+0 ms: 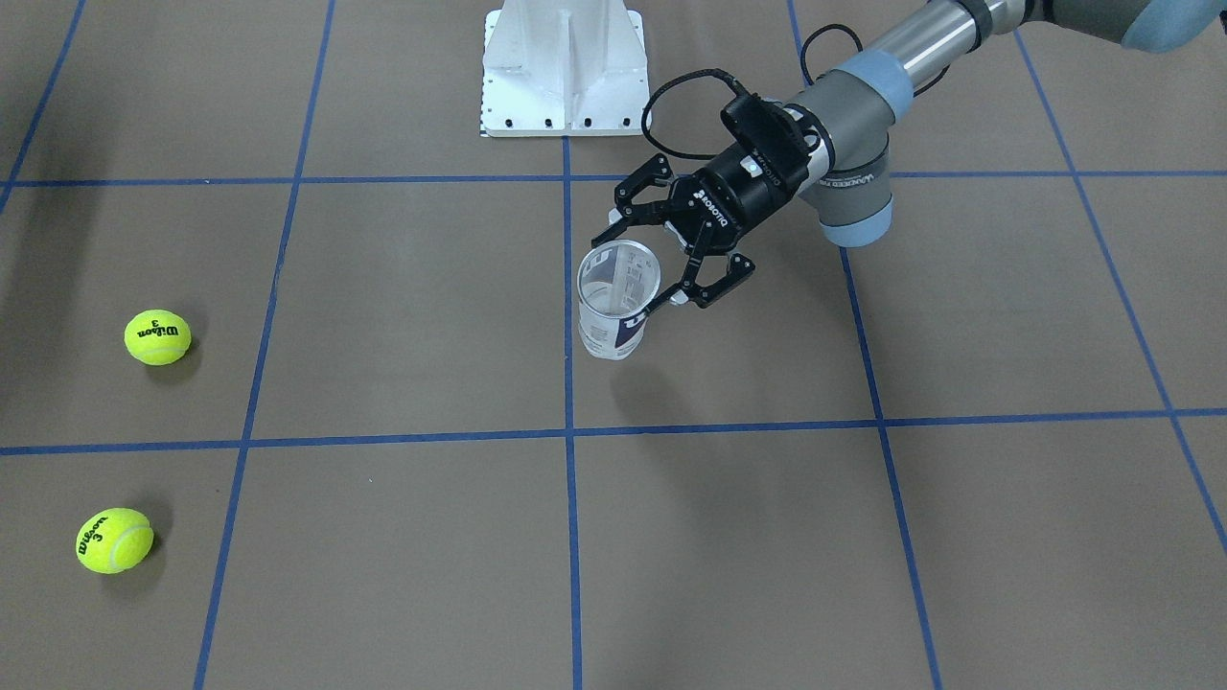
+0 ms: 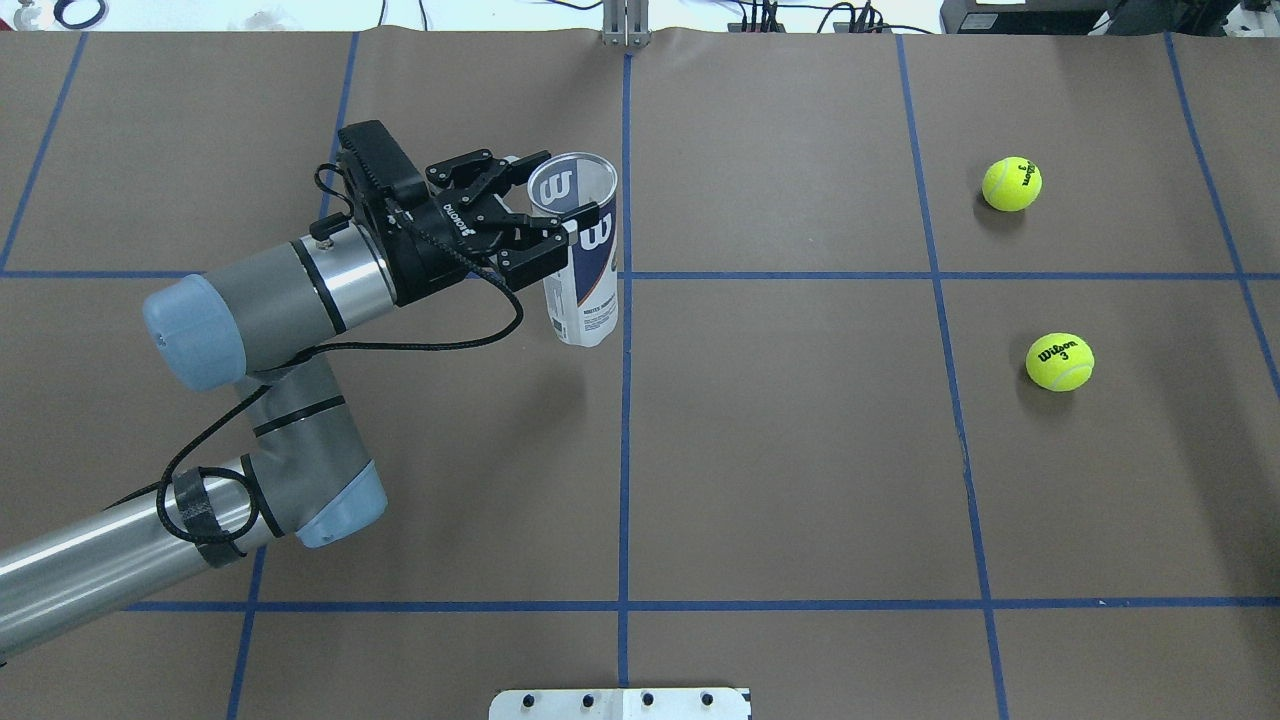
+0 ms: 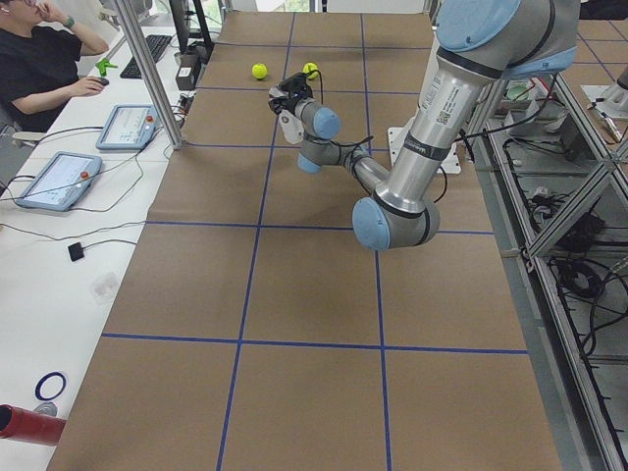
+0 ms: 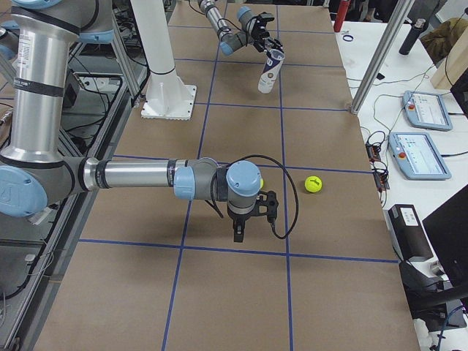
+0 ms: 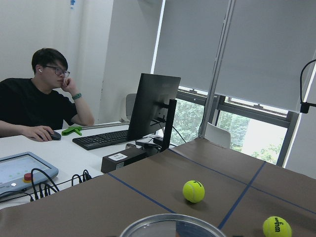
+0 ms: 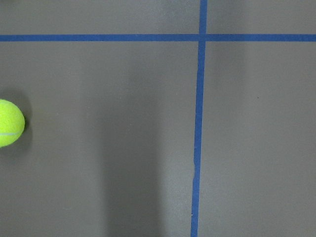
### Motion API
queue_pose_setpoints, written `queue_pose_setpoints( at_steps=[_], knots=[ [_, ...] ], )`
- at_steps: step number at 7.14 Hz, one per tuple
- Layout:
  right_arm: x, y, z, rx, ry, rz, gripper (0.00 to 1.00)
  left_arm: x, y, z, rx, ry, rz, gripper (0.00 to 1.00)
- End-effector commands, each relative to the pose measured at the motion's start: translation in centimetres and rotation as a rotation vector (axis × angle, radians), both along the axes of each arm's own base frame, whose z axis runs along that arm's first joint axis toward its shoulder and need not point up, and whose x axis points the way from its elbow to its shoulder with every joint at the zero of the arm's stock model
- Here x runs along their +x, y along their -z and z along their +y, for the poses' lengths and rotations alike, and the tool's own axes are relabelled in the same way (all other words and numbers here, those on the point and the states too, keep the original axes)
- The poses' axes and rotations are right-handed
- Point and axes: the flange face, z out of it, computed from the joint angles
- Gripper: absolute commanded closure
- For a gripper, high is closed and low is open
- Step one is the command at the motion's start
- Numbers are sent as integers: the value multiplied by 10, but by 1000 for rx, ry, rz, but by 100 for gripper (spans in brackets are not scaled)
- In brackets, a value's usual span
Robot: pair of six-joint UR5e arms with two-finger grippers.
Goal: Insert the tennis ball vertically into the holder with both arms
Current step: 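Lower the upright can onto the table with the left gripper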
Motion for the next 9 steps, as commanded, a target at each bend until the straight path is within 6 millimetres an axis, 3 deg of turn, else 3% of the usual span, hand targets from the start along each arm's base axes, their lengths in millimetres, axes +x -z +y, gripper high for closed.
queue_pose_setpoints(
  at_steps=[1, 5, 7, 9],
  knots=[
    [0, 3, 0, 6, 0, 0, 0, 1, -48, 2, 9, 18, 38, 50],
    [0, 1, 0, 3, 0, 0, 0, 24, -19, 14, 101, 37, 10, 51],
    [0, 1, 1, 1, 0, 1, 0, 42, -21, 16, 91, 22, -7, 54],
    [0, 0, 1, 0, 0, 1, 0, 47, -21, 17, 91, 14, -9, 53]
  ],
)
